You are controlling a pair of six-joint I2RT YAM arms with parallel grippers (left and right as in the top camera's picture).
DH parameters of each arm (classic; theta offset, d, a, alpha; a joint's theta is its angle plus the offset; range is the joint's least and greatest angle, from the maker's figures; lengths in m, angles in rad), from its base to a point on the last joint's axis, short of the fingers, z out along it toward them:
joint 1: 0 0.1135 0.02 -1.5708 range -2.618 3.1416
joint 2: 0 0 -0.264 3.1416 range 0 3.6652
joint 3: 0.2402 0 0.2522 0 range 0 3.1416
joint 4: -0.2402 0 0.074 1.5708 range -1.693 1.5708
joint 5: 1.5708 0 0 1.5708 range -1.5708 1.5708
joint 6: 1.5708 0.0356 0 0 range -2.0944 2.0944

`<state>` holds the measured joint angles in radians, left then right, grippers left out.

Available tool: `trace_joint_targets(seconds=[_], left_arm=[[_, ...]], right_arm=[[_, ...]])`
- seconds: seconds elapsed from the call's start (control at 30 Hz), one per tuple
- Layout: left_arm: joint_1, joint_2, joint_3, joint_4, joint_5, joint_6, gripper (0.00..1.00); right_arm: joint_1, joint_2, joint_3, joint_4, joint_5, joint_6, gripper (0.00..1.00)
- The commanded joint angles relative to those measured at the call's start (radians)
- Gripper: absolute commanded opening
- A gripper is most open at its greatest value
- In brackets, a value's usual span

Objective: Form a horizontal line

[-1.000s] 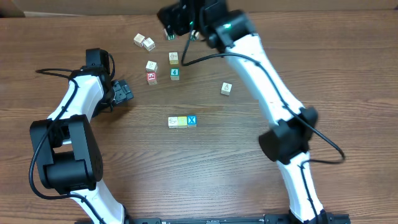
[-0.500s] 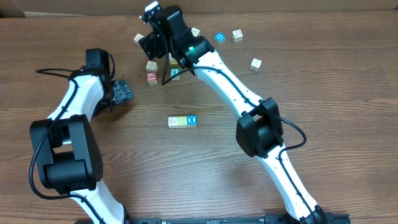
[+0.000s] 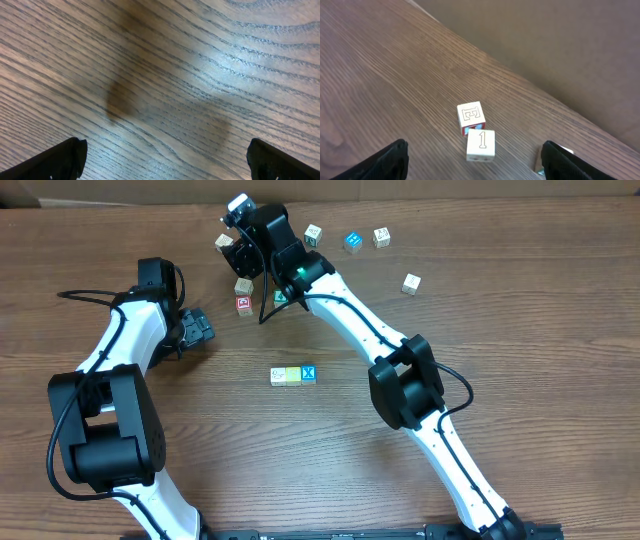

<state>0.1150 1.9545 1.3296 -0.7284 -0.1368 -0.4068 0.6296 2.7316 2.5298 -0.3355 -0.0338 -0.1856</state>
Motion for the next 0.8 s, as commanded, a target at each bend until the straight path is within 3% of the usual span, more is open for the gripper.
trace_joint_targets(seconds=[0.0, 0.77], left_arm=[[-0.003, 0.003, -0.002, 0.001, -0.012, 0.026, 1.0], [-0.003, 0.003, -0.001, 0.001, -0.012, 0.026, 0.99]], right_arm=[[-0.002, 0.05, 0.009, 0.039, 0.01, -0.006, 0.82], [-0.002, 0.19, 0.009, 0.289, 0.006, 0.085, 0.68]])
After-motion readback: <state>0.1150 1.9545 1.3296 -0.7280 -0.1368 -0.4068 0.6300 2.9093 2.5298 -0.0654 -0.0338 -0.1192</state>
